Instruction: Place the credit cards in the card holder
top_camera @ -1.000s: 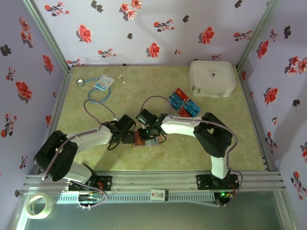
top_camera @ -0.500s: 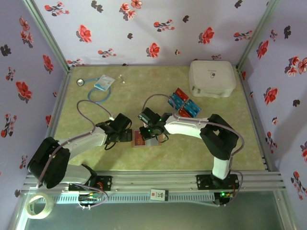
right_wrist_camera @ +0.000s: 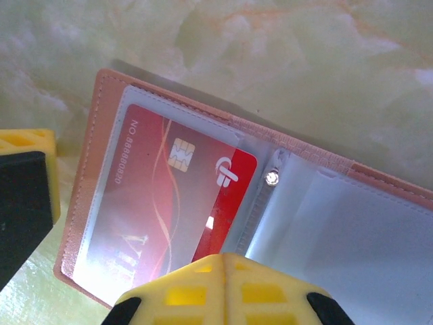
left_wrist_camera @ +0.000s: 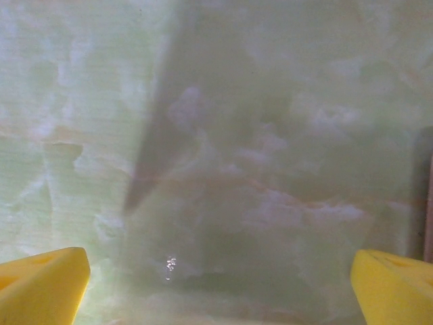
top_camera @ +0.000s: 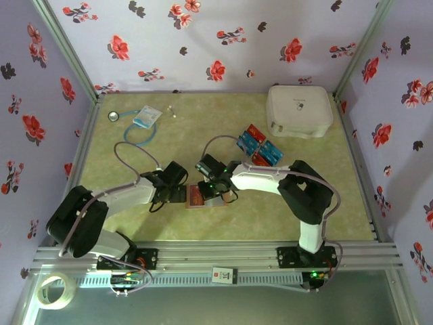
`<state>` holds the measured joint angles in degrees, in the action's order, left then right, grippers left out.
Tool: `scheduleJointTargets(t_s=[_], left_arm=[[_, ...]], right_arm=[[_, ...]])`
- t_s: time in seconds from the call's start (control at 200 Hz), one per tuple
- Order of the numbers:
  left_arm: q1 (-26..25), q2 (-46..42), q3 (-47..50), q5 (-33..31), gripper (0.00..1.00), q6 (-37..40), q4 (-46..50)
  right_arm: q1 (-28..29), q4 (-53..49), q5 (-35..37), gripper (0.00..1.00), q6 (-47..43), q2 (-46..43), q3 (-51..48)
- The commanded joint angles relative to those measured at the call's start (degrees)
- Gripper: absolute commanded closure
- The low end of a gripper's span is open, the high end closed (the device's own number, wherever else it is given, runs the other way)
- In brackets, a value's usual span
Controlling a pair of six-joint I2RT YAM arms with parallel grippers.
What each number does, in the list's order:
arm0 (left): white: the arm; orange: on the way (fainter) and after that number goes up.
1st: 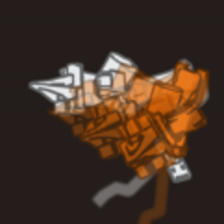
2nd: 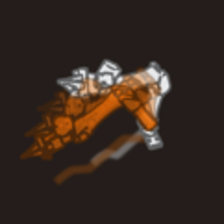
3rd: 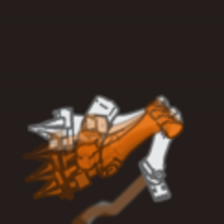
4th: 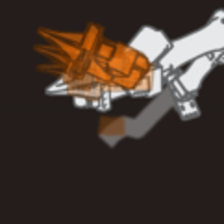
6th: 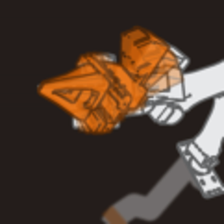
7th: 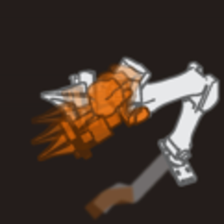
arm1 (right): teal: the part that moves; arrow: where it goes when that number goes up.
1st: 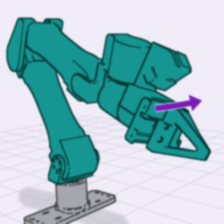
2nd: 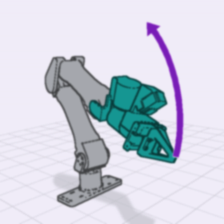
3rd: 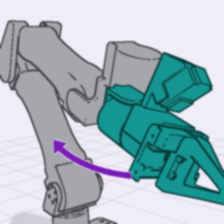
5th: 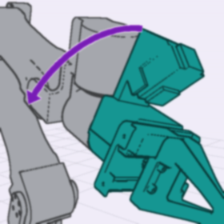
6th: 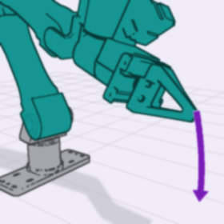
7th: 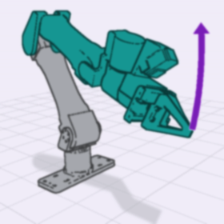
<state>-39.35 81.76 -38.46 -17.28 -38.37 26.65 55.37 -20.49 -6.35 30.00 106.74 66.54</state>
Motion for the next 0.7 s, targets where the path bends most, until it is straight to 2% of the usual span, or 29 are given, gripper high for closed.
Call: scheduleJointTargets(t_s=[0.0, 0.695], left_arm=[[0.52, 1.53, -1.38, 0.30, 0.00, 1.22, 0.34], [0.35, 4.37, -1.31, 1.87, 0.00, 1.76, -2.20]], right_arm=[[-0.27, 0.06, -0.06, 0.94, -0.39, 1.58, 1.13], [0.30, -0.47, -2.52, 0.94, -0.40, 4.84, 5.21]])
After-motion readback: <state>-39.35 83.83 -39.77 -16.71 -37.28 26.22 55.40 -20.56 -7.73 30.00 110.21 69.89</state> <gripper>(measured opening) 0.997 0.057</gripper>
